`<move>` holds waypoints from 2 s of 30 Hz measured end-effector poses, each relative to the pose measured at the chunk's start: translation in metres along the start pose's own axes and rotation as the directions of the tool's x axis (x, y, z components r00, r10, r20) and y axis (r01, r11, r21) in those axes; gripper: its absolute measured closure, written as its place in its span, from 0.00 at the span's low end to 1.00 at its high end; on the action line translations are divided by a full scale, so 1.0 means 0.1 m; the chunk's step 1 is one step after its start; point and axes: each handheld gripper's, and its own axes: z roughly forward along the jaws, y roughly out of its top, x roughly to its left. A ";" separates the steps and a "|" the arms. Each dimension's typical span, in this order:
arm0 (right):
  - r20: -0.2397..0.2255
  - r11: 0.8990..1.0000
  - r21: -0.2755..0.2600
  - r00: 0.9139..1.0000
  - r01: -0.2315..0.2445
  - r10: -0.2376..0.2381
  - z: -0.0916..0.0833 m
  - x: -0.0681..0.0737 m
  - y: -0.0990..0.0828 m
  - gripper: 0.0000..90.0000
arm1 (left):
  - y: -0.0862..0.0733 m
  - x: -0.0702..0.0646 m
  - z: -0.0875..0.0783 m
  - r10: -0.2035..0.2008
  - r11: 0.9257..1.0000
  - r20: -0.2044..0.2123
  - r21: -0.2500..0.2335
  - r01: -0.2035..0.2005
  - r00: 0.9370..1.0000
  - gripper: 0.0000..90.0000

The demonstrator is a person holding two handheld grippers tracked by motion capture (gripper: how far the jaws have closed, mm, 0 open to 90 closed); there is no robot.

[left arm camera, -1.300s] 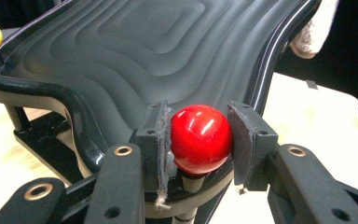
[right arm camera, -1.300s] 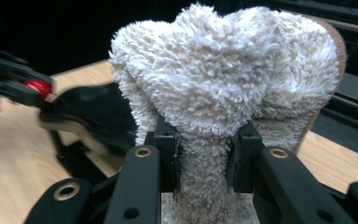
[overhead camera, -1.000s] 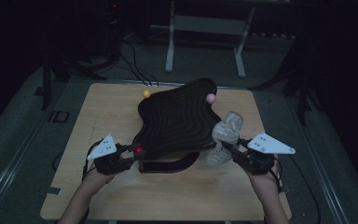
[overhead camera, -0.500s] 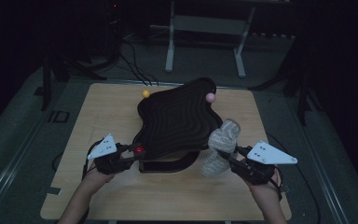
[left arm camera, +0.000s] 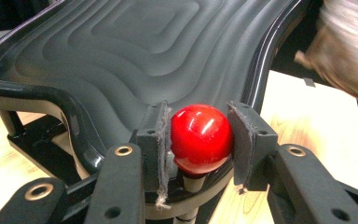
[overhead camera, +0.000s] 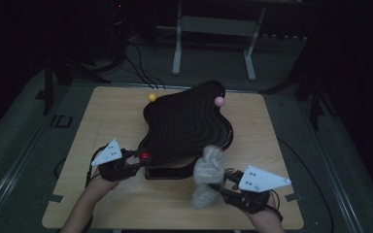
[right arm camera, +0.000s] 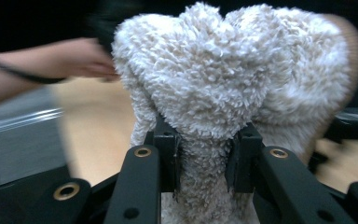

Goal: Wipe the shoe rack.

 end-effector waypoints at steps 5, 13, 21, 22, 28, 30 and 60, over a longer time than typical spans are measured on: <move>-0.093 1.000 0.028 0.996 0.015 -0.012 0.14 0.01 -0.01 0.78 | 0.00 0.00 0.00 -0.001 1.000 -0.002 0.001 0.001 1.000 0.66; 0.108 0.997 0.012 0.991 -0.079 0.077 -0.04 -0.32 -0.11 0.77 | 0.00 0.01 0.00 0.003 1.000 0.006 -0.002 -0.003 1.000 0.66; 0.184 0.988 0.065 0.975 -0.140 0.126 -0.02 -0.47 -0.34 0.77 | 0.00 0.02 0.00 0.009 1.000 0.010 0.001 -0.010 1.000 0.66; 0.181 0.989 0.061 0.976 -0.134 0.121 -0.03 -0.45 -0.32 0.77 | 0.00 0.02 0.00 0.010 1.000 0.009 0.001 -0.010 1.000 0.66; 0.235 0.998 -0.014 0.970 -0.056 0.058 -0.20 -0.40 -0.05 0.77 | 0.00 0.02 0.00 0.011 1.000 0.011 0.002 -0.011 1.000 0.66; 0.253 0.998 0.001 0.966 -0.059 0.057 -0.16 -0.43 -0.07 0.77 | 0.00 0.03 0.00 0.011 1.000 0.012 0.001 -0.011 1.000 0.66; 0.295 0.996 0.053 0.954 -0.071 0.052 0.11 -0.39 -0.25 0.79 | 0.01 0.04 0.01 0.009 1.000 0.024 0.004 -0.009 1.000 0.67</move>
